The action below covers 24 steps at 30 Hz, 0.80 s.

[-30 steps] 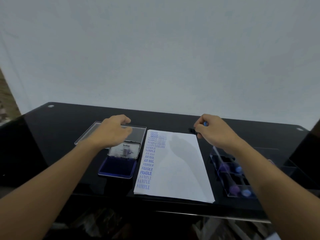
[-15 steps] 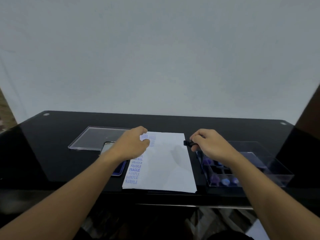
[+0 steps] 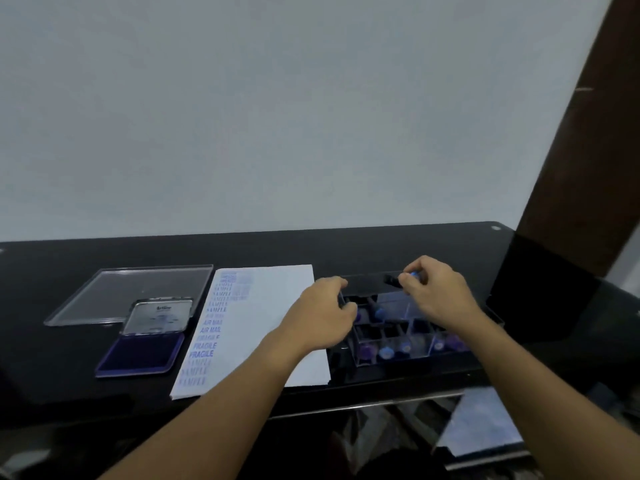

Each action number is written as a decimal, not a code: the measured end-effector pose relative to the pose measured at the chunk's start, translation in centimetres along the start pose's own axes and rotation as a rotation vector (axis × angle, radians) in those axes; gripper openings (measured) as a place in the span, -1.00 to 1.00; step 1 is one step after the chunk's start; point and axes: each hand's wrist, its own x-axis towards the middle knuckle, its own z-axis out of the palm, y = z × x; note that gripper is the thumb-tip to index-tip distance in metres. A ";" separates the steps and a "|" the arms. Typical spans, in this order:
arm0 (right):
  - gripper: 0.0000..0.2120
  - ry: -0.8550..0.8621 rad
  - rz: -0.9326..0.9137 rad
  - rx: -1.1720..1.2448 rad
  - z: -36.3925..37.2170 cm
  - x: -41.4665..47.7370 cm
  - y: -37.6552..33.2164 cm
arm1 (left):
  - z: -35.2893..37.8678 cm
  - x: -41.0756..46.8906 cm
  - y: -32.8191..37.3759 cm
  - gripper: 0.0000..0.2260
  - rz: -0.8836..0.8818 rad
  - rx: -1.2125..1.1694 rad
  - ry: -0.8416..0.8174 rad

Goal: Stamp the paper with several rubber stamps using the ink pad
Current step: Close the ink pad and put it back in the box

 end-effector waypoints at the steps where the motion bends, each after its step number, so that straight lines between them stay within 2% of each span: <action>1: -0.90 0.018 0.000 -0.016 0.3 0.1 0.4 | 0.8 0.4 0.2 -0.51 0.001 0.004 -0.014; 4: -0.90 0.022 0.001 -0.086 1.7 0.6 1.0 | 2.8 1.4 0.5 -0.46 -0.017 0.063 -0.042; 8: -0.87 -0.007 0.019 -0.205 3.2 1.6 1.0 | 4.5 1.7 0.4 -0.49 -0.033 0.160 -0.014; 15: -0.90 -0.008 -0.029 -0.445 4.0 2.3 -0.6 | 5.3 1.9 -0.2 -0.51 -0.032 0.172 0.012; 24: -0.86 -0.085 0.006 -0.492 4.7 2.3 -1.4 | 5.4 2.0 -0.5 -0.51 -0.025 0.167 -0.002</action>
